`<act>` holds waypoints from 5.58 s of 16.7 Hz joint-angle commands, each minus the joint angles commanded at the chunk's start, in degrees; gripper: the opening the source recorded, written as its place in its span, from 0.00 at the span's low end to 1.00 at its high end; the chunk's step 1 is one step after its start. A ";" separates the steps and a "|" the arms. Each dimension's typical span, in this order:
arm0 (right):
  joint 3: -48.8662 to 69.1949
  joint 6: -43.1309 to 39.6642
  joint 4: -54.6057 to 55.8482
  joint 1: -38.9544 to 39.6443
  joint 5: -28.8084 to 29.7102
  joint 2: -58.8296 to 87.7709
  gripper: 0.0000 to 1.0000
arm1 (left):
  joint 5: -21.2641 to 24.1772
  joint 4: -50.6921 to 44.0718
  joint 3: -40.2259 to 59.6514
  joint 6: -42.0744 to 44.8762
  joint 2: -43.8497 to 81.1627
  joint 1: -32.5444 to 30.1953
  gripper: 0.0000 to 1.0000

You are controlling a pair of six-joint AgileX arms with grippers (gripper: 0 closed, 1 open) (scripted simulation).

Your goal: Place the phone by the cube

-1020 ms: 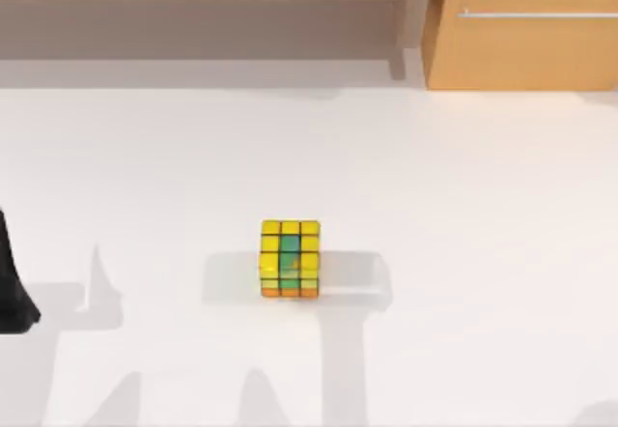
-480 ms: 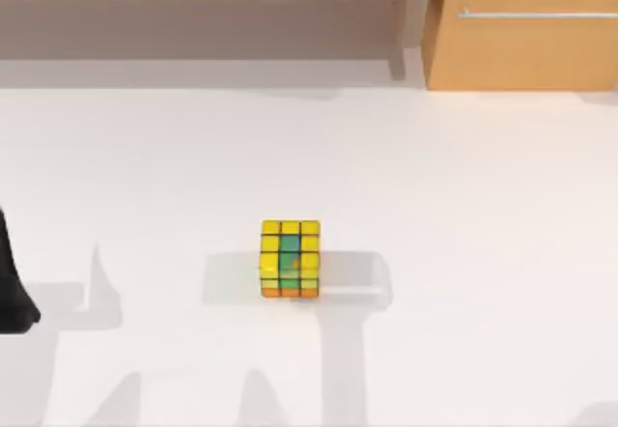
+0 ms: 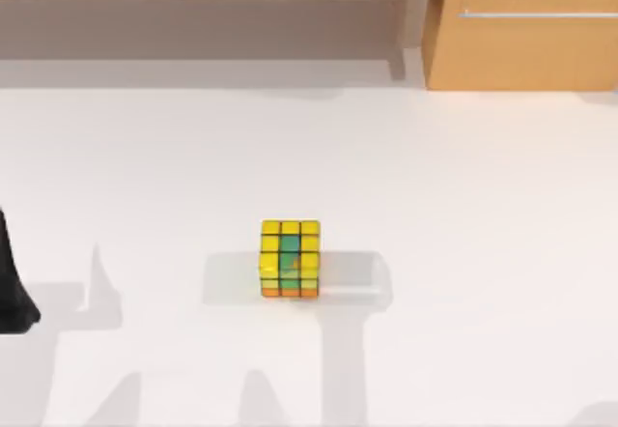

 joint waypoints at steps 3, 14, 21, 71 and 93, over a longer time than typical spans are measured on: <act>0.00 0.00 0.00 0.00 0.00 0.00 0.00 | 0.00 0.00 0.00 0.00 0.00 0.00 1.00; 3.03 0.41 -6.88 0.02 -0.20 -4.01 0.00 | 0.00 0.00 0.00 0.00 0.00 0.00 1.00; 11.45 9.69 -8.45 5.93 -0.52 -5.27 0.00 | 0.00 0.00 0.00 0.00 0.00 0.00 1.00; 49.38 96.47 -24.41 61.43 3.11 15.94 0.00 | 0.00 0.00 0.00 0.00 0.00 0.00 1.00; 49.36 96.68 -16.68 61.48 3.49 12.92 0.00 | 0.00 0.00 0.00 0.00 0.00 0.00 1.00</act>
